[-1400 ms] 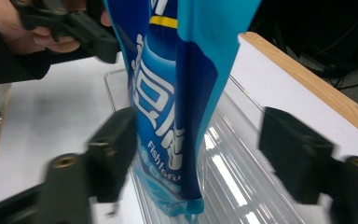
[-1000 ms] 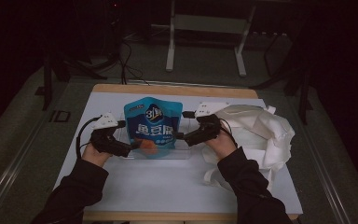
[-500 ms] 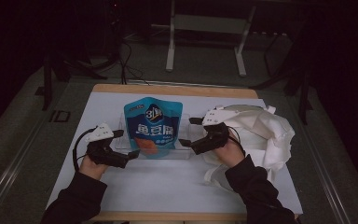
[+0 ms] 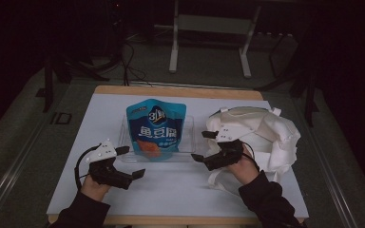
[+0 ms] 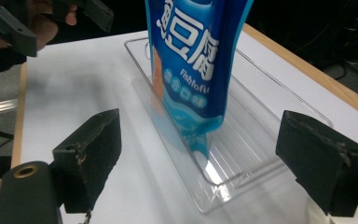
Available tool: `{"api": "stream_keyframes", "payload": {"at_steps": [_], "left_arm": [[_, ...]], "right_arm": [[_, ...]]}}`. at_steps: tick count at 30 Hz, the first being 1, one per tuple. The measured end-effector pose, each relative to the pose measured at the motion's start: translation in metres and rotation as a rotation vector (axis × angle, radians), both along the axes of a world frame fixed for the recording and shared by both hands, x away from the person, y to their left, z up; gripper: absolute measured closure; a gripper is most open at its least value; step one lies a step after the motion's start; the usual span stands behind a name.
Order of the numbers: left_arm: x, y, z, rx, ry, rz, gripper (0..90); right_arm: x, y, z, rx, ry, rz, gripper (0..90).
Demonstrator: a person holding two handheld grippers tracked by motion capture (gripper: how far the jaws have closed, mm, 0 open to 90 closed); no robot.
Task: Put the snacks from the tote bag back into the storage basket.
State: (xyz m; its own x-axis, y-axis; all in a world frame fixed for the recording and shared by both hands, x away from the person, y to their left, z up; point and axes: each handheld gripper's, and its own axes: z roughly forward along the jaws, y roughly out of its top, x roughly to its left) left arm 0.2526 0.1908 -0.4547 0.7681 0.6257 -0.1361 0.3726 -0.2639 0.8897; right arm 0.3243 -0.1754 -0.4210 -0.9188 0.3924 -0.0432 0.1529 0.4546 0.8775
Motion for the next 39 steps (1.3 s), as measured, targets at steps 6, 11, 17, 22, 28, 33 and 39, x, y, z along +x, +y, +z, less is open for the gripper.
{"api": "stream_keyframes", "payload": {"at_steps": [6,11,17,22,28,33,39], "left_arm": [[-0.009,-0.01,-0.003,0.009,0.002,-0.037,0.0],[-0.014,-0.017,-0.006,0.01,0.011,-0.073,0.0],[-0.016,-0.032,-0.013,0.022,0.018,-0.147,0.0],[-0.018,-0.046,-0.015,0.04,0.016,-0.186,0.0],[-0.019,-0.053,-0.016,0.038,0.02,-0.207,0.0],[-0.02,-0.056,-0.02,0.051,0.017,-0.221,0.0],[-0.018,-0.057,-0.029,0.08,0.044,-0.232,0.0]], "right_arm": [[-0.009,-0.013,-0.005,0.008,-0.003,-0.013,14.3],[-0.019,-0.022,-0.01,0.006,-0.012,-0.02,14.3],[-0.034,-0.032,-0.02,0.021,-0.018,-0.026,14.3],[-0.045,-0.038,-0.028,0.007,-0.019,-0.03,14.2],[-0.053,-0.045,-0.03,0.005,-0.032,-0.036,14.2],[-0.064,-0.056,-0.031,0.0,-0.05,-0.054,14.2],[-0.075,-0.069,-0.035,-0.003,-0.065,-0.086,14.2]]}}
